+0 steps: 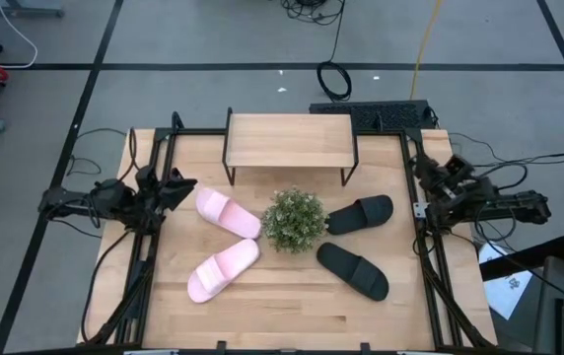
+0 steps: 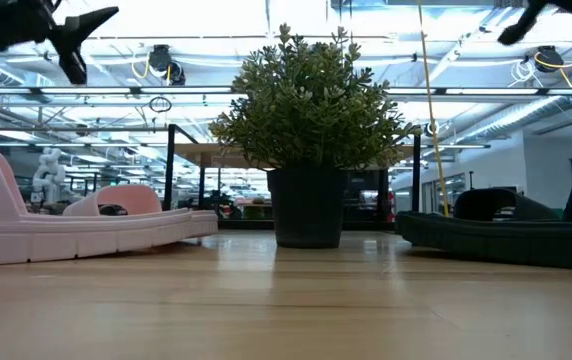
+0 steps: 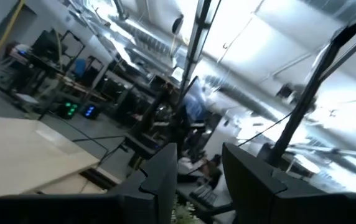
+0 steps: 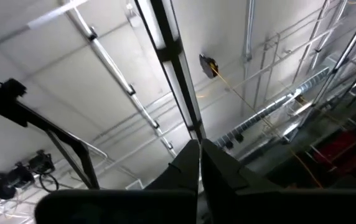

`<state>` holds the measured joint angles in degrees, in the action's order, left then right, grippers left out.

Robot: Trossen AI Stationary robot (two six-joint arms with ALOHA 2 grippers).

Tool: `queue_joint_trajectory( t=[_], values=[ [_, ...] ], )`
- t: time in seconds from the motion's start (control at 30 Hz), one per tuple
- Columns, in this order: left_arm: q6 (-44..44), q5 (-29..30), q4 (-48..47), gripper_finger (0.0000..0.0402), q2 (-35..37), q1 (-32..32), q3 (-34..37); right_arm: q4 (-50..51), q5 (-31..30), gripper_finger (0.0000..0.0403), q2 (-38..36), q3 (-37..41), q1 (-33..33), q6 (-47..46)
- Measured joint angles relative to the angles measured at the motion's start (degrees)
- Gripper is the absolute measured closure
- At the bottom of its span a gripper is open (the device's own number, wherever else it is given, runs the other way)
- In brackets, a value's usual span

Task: Pick and place slides into the shelf
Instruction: Put the top pink slipper on the shelf

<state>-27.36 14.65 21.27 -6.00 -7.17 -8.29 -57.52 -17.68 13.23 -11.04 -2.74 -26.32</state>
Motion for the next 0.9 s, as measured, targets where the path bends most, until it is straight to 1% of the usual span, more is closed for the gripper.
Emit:
queue_joint_trajectory(
  t=[0.07, 0.17, 0.27, 0.33, 0.43, 0.5, 0.57, 0.63, 0.7, 0.8, 0.9],
  values=[
    [1.33, 0.09, -3.14, 0.0268, -3.58, 0.01, -4.56, 0.69, -0.02, 0.0394, 1.31, -1.67, 0.0, 2.12],
    [4.17, 0.55, -11.75, 0.0268, -10.74, -0.01, -14.02, 0.35, 0.01, 0.0394, 2.79, -3.92, 0.0, 4.89],
    [5.05, 1.9, -24.9, 0.0268, -19.9, 0.0, -25.46, 0.93, -0.05, 0.0394, 3.99, -4.46, 0.0, 6.19],
    [4.2, 2.95, -36.09, 0.0268, -26.24, -0.01, -33.67, 0.98, -0.05, 0.0394, 4.27, -4.47, 0.0, 6.22],
    [-1.14, 3.75, -54.42, 0.0268, -35.78, -0.01, -45.24, 1.01, -0.05, 0.0394, 4.27, -4.6, 0.0, 6.24],
    [-6.91, 3.69, -67.19, 0.0268, -41.82, -0.01, -51.86, 1.14, -0.09, 0.0394, 4.27, -4.6, 0.0, 6.36],
    [-13.51, 3.32, -77.64, 0.0268, -47.55, -0.11, -57.03, 1.09, -0.08, 0.0394, 4.27, -4.6, 0.0, 7.49],
    [-19.83, 2.73, -85.61, 0.0268, -52.44, -0.53, -60.43, 1.1, -0.1, 0.0394, 4.27, -4.6, 0.0, 9.16],
    [-24.11, 1.36, -89.85, 0.0268, -56.36, -1.13, -62.15, 1.11, -0.12, 0.0394, 4.27, -4.6, 0.0, 11.15],
    [-27.65, -1.09, -90.52, 0.0268, -60.87, -2.52, -62.15, 1.11, -0.14, 0.0394, 4.27, -4.64, 0.0, 14.29],
    [-29.66, -1.18, -90.52, 0.0268, -64.33, -3.62, -62.15, 1.1, -0.3, 0.0394, 4.27, -4.64, 0.0, 17.55]
  ],
)
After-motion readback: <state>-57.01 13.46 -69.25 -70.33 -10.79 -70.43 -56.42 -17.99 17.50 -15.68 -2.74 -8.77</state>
